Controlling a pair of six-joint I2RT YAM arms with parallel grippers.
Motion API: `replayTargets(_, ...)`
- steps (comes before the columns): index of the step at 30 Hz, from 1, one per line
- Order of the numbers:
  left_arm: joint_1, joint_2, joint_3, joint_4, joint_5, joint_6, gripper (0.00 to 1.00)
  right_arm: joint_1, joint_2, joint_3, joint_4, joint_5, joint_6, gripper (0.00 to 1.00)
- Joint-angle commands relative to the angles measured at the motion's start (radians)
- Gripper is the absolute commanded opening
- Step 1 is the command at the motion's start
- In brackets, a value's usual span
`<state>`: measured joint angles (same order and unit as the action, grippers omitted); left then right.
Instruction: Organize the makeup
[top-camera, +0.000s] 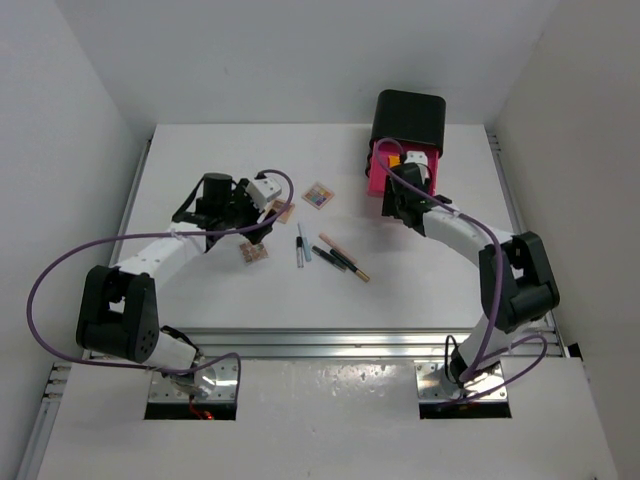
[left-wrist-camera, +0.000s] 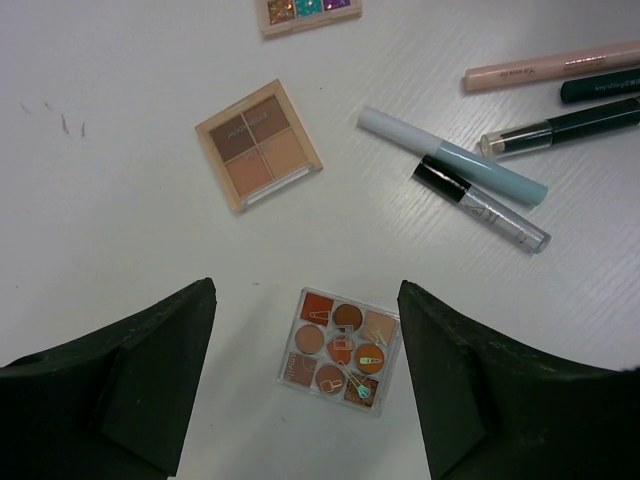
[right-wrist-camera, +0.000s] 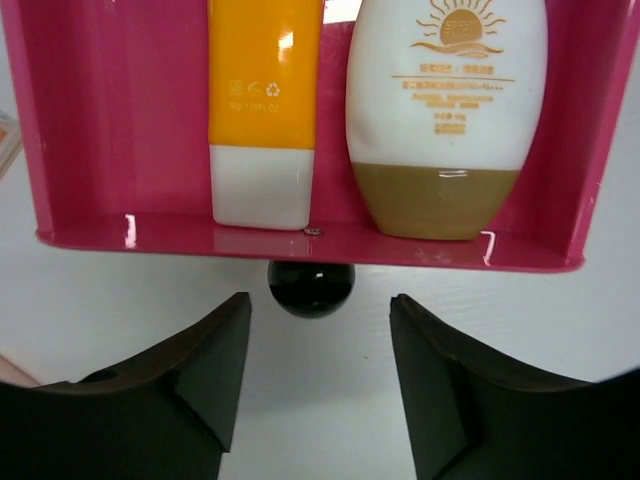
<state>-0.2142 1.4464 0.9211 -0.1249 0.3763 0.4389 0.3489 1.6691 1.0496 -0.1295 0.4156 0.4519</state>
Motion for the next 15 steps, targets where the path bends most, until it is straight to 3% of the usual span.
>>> replayTargets(1,0.012,-0.023,-0.01,0.025,0.006,-0.009,0.79,-0.007,0.033,0.044,0.088,0.025,0.002,0.56)
replayTargets(7,0.021,-0.023,-0.01,0.025,-0.004,-0.009,0.79,-0.013,0.053,0.041,0.151,0.029,0.001,0.47)
replayTargets(15,0.03,-0.023,-0.01,0.025,-0.004,-0.009,0.79,-0.013,0.047,0.047,0.175,0.043,-0.015,0.19)
